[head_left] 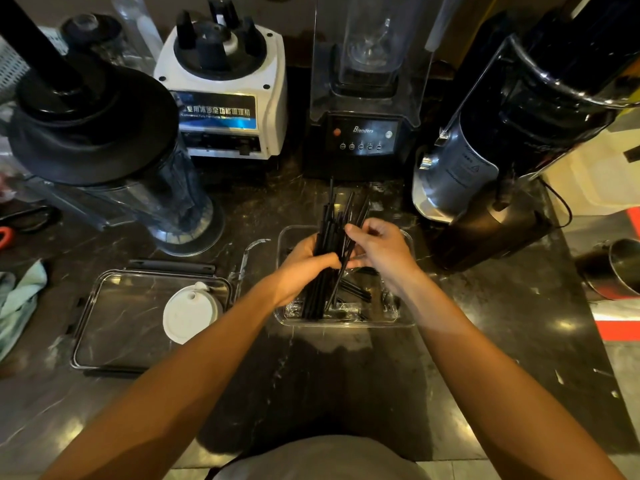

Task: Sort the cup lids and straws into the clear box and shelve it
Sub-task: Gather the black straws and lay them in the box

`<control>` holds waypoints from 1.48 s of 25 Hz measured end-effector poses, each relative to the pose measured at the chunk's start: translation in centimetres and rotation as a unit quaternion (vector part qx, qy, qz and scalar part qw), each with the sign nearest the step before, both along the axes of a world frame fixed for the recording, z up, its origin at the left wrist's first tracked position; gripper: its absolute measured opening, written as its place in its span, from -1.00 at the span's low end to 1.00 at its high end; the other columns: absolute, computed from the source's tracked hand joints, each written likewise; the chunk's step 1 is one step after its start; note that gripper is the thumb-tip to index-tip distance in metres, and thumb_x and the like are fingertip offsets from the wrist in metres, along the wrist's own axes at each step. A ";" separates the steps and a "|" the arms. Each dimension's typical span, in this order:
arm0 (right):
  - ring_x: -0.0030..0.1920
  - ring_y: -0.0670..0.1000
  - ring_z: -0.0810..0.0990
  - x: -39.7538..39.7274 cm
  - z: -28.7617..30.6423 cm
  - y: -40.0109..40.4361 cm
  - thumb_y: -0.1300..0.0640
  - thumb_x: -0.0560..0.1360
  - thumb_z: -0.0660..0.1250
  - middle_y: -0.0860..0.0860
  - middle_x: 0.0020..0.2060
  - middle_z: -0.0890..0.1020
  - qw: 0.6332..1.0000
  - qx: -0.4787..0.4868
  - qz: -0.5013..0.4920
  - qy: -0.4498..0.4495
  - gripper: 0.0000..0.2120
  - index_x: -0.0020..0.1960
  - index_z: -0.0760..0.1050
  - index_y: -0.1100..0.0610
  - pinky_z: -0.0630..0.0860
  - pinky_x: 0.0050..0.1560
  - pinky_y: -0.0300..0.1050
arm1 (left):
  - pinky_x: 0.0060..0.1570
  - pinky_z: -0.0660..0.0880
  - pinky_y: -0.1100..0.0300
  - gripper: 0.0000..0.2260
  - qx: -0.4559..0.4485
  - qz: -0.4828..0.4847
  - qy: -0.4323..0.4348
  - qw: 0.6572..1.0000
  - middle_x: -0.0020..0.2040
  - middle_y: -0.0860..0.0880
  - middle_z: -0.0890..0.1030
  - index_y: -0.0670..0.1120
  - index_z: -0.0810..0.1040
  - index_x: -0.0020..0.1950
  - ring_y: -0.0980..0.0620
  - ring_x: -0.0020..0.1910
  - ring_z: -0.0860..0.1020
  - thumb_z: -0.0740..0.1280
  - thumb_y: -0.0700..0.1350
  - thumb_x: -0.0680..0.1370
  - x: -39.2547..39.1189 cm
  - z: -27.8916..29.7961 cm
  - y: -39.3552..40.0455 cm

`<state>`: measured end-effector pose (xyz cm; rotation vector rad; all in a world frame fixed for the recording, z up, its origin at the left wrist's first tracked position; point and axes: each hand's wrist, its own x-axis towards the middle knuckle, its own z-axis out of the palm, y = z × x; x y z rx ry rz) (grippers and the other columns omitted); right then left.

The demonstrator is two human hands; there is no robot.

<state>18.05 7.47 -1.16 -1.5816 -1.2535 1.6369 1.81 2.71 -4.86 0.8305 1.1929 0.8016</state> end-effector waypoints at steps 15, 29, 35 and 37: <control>0.51 -0.21 0.30 0.7 2.5 1.2 -0.12 0.73 0.11 -0.16 0.56 0.34 0.984 0.136 0.099 -0.060 -0.53 0.62 0.26 -0.09 0.24 0.45 -0.24 | 0.19 0.55 0.08 -0.77 0.021 -0.040 0.077 0.996 -0.10 -0.04 0.70 -0.15 0.59 0.17 0.03 -0.03 0.69 0.47 -0.24 0.54 1.3 -0.5 0.1; 0.51 -0.20 0.31 0.5 3.0 0.5 -0.04 0.75 0.07 -0.11 0.54 0.41 0.933 0.198 0.262 -0.148 -0.59 0.48 0.50 0.04 0.25 0.53 -0.18 | 0.14 0.60 0.04 -0.74 0.001 -0.069 0.099 0.993 -0.08 -0.10 0.72 -0.23 0.60 0.16 0.04 -0.07 0.72 0.50 -0.14 0.53 1.7 -0.3 0.0; 0.39 -0.22 0.47 1.3 3.2 -0.1 -0.06 0.66 0.29 -0.09 0.44 0.52 0.985 0.147 0.090 -0.032 -0.56 0.52 0.42 -0.03 0.37 0.46 -0.16 | 0.11 0.63 0.04 -0.86 0.003 0.077 -0.003 0.997 -0.19 -0.04 0.63 -0.13 0.58 0.10 -0.01 -0.10 0.68 0.41 -0.09 0.61 1.7 1.8 0.5; 0.35 -0.12 0.55 2.2 2.8 -0.5 -0.08 0.58 0.40 -0.13 0.30 0.61 0.993 0.090 0.072 -0.011 -0.52 0.47 0.46 -0.02 0.43 0.44 0.00 | 0.03 0.62 0.09 -0.86 0.009 0.140 -0.052 0.989 -0.21 -0.03 0.60 -0.13 0.56 0.12 0.00 -0.14 0.67 0.40 -0.09 0.63 1.5 2.9 1.0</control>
